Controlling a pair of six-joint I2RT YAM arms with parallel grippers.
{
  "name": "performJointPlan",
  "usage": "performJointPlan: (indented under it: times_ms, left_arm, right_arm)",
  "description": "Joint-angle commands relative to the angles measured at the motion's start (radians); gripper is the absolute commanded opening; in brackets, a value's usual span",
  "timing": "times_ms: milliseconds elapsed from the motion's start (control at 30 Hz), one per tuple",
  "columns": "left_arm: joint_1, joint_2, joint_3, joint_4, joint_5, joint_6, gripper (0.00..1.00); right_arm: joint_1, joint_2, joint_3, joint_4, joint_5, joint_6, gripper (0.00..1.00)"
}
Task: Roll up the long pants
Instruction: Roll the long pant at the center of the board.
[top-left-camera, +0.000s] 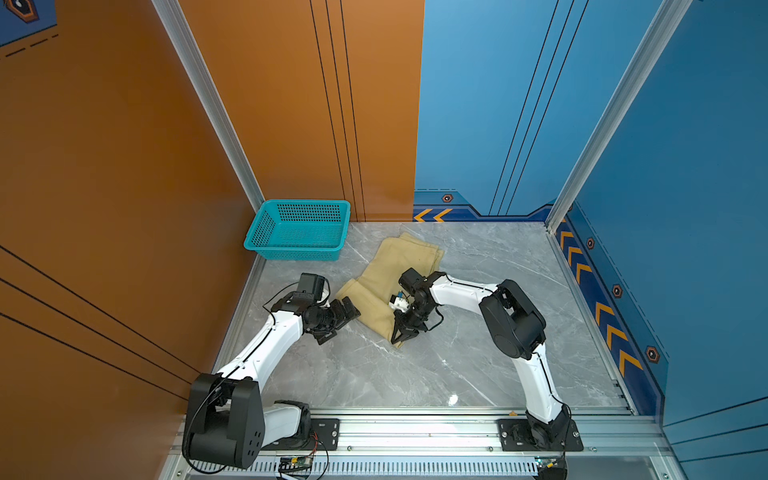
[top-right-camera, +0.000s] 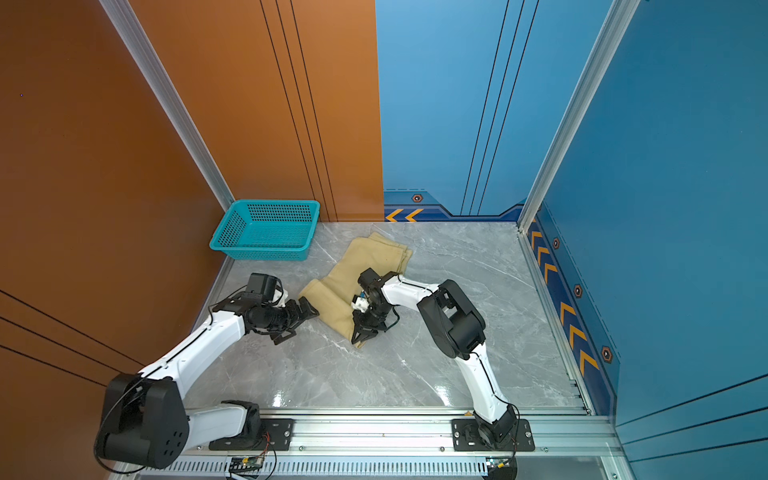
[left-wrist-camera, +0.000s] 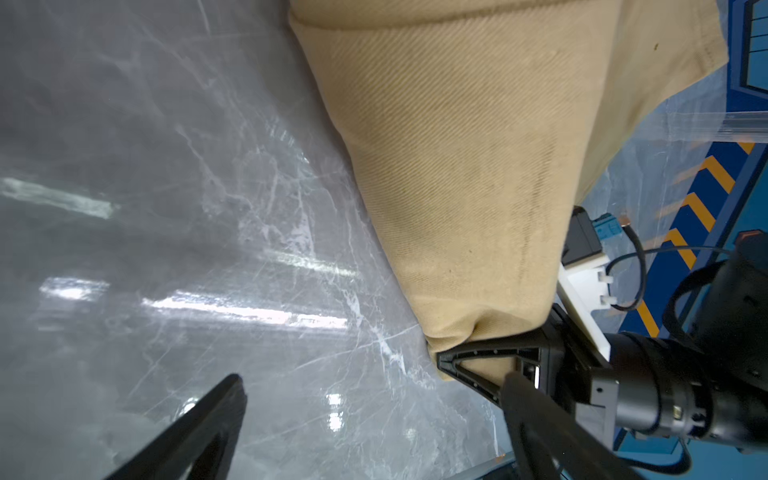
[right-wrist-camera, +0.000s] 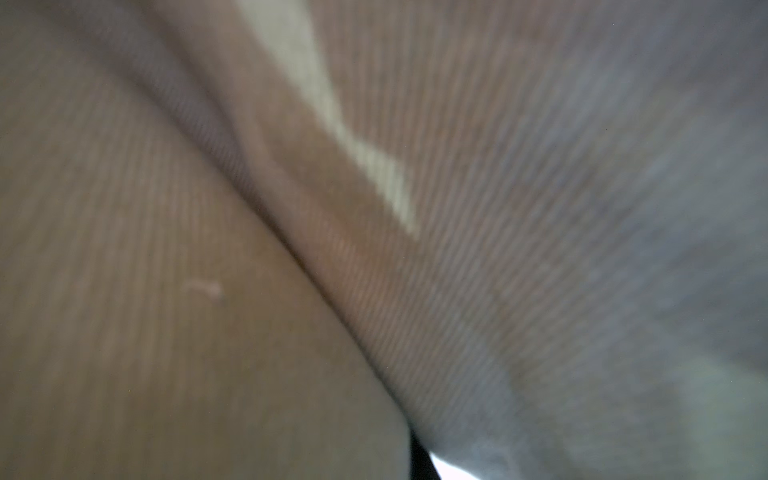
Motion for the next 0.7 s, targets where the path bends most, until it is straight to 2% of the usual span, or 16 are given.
performJointPlan:
  times_ms: [0,200,400,567,667]
  left_arm:
    - [-0.027,0.042,0.053,0.068,-0.078,-0.013,0.98]
    - [-0.057,0.149,0.118,0.122,-0.141,-0.021,0.98]
    - [-0.083,0.257,0.124,0.163,-0.187,-0.034,0.98]
    - [-0.091,0.27,0.083,0.215,-0.25,-0.065,0.98]
    - [-0.087,0.29,0.076,0.27,-0.238,-0.076,0.98]
  right_arm:
    - [-0.006,0.013,-0.049,-0.015,0.023,-0.011,0.0]
    - [-0.055,0.08,0.033,-0.069,-0.022,-0.041,0.0]
    - [-0.075,0.139,0.123,-0.145,-0.064,-0.073,0.0]
    - [-0.085,0.166,0.136,-0.161,-0.121,-0.081,0.0]
    - [-0.086,0.182,0.142,-0.185,-0.127,-0.096,0.0]
